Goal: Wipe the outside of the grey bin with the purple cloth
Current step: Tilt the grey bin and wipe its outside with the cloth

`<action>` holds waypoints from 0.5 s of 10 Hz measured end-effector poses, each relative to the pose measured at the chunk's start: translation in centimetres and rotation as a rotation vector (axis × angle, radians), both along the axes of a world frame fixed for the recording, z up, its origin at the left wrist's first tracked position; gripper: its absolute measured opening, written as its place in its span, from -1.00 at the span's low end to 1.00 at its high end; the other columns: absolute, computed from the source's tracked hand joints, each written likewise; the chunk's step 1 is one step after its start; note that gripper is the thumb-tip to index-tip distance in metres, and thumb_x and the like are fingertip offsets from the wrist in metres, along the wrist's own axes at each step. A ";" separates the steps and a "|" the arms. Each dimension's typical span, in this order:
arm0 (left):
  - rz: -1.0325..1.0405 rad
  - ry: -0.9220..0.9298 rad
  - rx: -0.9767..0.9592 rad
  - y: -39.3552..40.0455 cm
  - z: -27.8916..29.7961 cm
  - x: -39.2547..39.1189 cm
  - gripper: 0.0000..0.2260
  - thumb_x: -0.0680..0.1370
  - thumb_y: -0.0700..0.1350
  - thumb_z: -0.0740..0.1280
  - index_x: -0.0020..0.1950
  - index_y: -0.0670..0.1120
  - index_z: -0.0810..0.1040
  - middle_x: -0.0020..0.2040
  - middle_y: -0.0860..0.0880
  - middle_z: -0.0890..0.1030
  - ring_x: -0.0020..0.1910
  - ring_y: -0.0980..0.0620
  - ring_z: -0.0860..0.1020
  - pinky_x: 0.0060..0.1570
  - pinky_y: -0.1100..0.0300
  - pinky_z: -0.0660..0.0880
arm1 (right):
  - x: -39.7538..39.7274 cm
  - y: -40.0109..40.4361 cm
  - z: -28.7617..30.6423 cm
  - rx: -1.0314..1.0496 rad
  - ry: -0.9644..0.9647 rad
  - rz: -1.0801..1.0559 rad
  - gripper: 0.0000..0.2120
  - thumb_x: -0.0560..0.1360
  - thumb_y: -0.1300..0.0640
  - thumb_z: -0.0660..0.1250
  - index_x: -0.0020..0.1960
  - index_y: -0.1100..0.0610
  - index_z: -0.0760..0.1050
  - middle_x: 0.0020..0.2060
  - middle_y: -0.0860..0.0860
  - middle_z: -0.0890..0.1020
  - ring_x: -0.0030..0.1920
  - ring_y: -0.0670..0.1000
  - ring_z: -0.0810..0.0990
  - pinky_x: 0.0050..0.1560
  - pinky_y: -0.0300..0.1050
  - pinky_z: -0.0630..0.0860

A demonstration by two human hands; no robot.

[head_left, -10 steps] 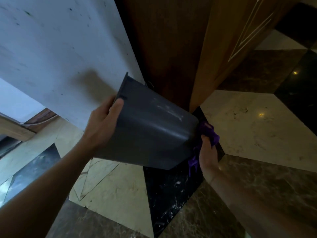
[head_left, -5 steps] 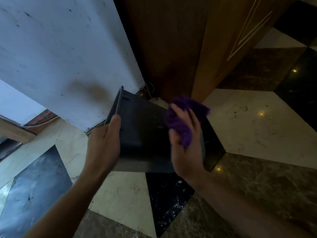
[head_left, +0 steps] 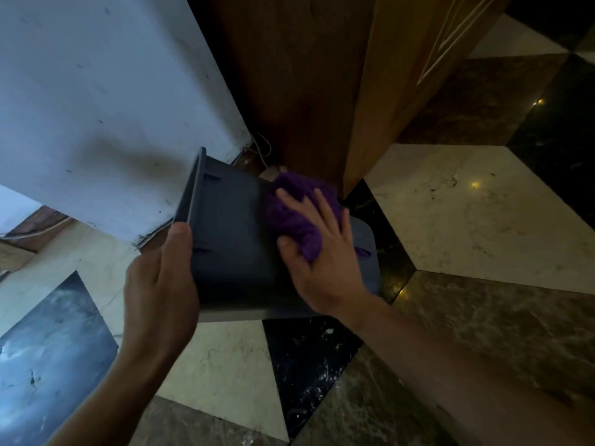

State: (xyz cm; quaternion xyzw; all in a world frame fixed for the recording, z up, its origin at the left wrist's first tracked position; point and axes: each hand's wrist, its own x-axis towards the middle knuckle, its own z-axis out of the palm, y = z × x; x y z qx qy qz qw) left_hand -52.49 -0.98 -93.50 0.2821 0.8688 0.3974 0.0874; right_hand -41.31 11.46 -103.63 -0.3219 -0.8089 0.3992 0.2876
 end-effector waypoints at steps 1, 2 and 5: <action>0.008 -0.012 0.009 0.0 0.0 -0.7 -0.37 0.63 0.15 0.06 -0.32 -0.40 0.38 -0.42 -0.32 0.46 -0.53 0.05 0.39 -0.43 0.14 0.31 | 1.0 1.8 -2.1 -0.067 -0.038 -0.071 -0.48 0.57 -0.23 0.01 0.52 -0.35 0.04 0.54 -0.11 0.30 0.57 -0.07 0.05 0.55 0.21 -0.17; 0.014 0.008 0.038 0.4 0.2 -0.6 -0.41 0.63 0.14 0.08 -0.41 -0.29 0.36 -0.50 -0.18 0.41 -0.56 0.14 0.37 -0.45 0.17 0.28 | 3.0 3.9 -4.1 -0.238 -0.078 -0.223 -0.62 0.56 -0.22 0.04 0.36 -0.42 0.16 0.40 -0.04 0.45 0.49 0.02 0.26 0.51 0.19 0.08; -0.100 0.132 0.080 0.5 0.6 2.3 -0.46 0.68 0.01 0.08 -0.53 -0.01 0.23 -0.62 0.11 0.42 -0.63 0.13 0.35 -0.65 0.36 0.21 | 3.5 0.3 0.9 -0.535 0.125 -0.358 -0.65 0.50 -0.19 0.11 0.09 -0.69 0.24 0.44 -0.13 0.39 0.53 0.12 0.21 0.51 0.26 0.08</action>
